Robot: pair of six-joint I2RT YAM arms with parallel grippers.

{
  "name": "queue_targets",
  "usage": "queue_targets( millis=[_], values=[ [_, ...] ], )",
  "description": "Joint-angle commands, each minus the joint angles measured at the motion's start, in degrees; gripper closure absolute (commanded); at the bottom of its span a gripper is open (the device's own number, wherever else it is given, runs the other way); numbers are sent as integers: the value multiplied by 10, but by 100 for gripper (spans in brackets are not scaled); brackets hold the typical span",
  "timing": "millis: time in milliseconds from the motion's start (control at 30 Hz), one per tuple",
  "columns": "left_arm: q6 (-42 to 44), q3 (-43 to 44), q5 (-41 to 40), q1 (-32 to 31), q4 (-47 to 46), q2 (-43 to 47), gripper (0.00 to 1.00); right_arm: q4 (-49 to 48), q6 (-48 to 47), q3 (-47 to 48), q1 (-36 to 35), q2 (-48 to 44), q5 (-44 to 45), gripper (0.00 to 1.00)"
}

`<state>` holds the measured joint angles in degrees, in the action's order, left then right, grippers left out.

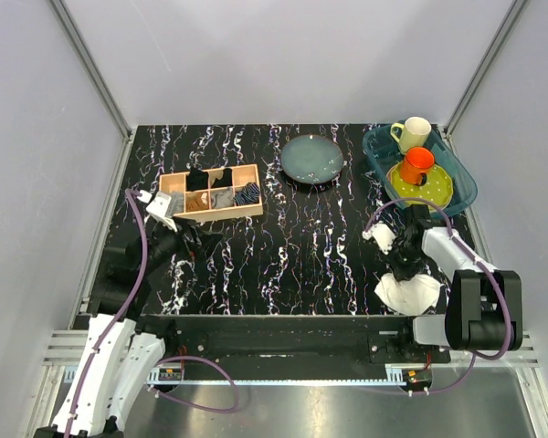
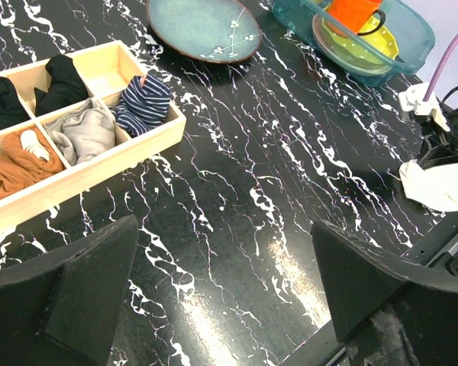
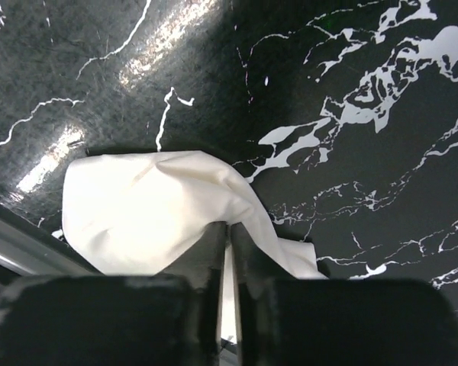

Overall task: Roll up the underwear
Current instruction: Move the underwear to the center of the board.

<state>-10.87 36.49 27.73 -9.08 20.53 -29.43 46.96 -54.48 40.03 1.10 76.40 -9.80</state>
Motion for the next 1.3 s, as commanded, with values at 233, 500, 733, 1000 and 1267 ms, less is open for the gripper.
queue_targets(
  millis=[233, 500, 733, 1000, 1267],
  values=[
    [11, 11, -30, -1, 0, -25, 1, 105, -28, 123, -8, -37, -223, 100],
    [13, 11, -19, -1, -5, -34, 1, 178, -27, 266, -50, -86, -372, 100],
    [9, 6, 32, -1, -24, -35, 1, 145, 62, 356, -77, -84, -542, 100],
    [-15, -9, 102, -1, -47, -77, 1, -127, 257, 163, -76, -65, -332, 82],
    [-1, -15, 171, -55, -66, -132, 9, -145, 248, 153, -15, -12, -189, 58]
  ],
)
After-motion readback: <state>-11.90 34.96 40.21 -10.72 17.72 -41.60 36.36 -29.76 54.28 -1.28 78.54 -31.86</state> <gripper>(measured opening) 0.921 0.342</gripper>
